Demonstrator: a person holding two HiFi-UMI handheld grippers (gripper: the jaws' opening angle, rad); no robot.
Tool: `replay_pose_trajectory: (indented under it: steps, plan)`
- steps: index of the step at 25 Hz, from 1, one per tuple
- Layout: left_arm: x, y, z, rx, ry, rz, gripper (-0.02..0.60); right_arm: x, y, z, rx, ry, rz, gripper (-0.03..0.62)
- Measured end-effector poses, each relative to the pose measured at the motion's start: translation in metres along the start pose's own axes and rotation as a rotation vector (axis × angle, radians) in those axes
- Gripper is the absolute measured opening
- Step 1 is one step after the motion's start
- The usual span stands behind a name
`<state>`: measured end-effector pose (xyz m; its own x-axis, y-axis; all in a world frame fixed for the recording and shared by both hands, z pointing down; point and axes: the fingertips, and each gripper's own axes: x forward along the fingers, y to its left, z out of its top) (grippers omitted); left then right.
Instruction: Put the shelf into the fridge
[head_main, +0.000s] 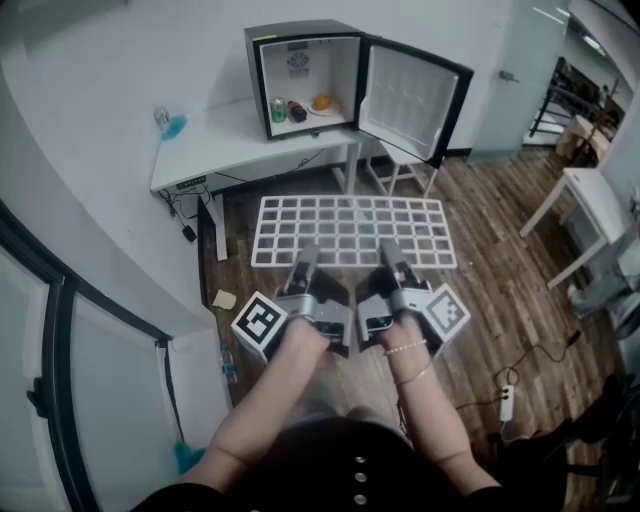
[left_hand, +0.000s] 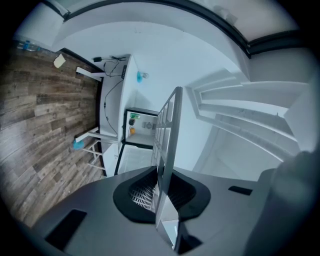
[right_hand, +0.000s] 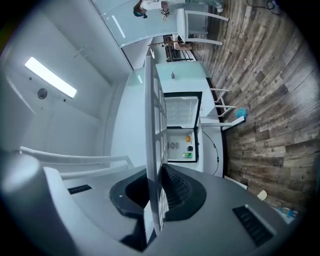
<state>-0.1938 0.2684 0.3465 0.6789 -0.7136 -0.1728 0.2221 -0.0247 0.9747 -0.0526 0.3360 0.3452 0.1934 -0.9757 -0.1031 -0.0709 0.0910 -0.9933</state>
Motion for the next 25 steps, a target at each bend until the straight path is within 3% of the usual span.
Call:
replay_pose_trajectory:
  steps: [13,18,25]
  plan:
    - [0.046,0.019,0.005,-0.02,-0.02,-0.001,0.04,0.043,-0.015,0.024,-0.004,-0.006,0.004,0.035]
    - [0.152,0.019,0.055,-0.026,-0.027,0.008,0.04,0.16,-0.017,0.039,0.0,-0.001,-0.015,0.034]
    - [0.168,0.025,0.06,0.0,-0.01,-0.017,0.04,0.176,-0.023,0.043,0.003,-0.011,0.016,0.034]
